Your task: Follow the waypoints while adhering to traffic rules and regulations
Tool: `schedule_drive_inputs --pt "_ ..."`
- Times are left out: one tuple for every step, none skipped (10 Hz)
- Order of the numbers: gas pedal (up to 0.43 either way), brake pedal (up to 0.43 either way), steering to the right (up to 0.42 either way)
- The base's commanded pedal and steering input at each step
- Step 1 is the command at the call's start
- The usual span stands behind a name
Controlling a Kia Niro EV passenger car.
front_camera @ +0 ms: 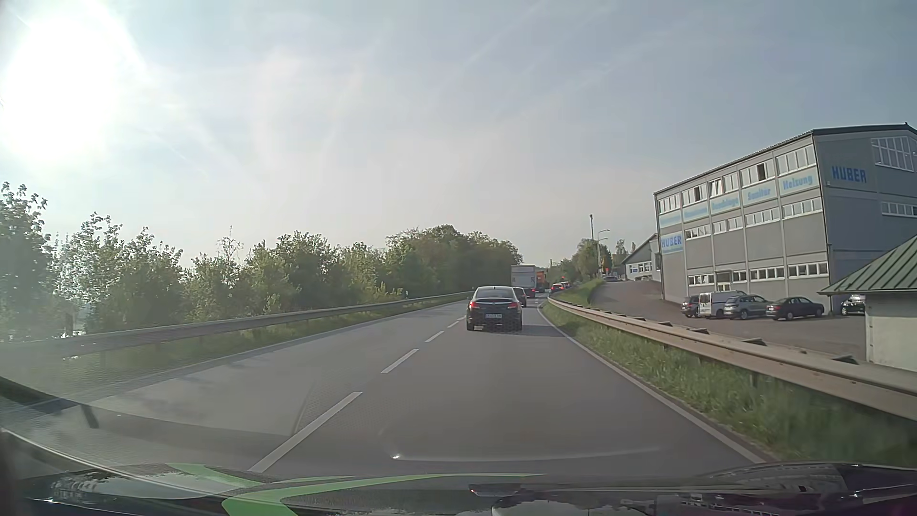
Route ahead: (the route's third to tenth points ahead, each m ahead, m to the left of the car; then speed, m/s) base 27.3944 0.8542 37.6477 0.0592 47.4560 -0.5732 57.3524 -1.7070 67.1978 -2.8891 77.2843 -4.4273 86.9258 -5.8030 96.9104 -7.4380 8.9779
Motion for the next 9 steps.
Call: schedule_drive_inputs --pt "0.028 0.000 0.007" --pt "0.028 0.000 0.007" --pt "0.028 0.000 0.007" --pt "0.028 0.000 0.007" --pt "0.028 0.000 0.007" --pt "0.028 0.000 0.007" --pt "0.028 0.000 0.007" --pt "0.028 0.000 0.007" --pt "0.028 0.000 0.007"
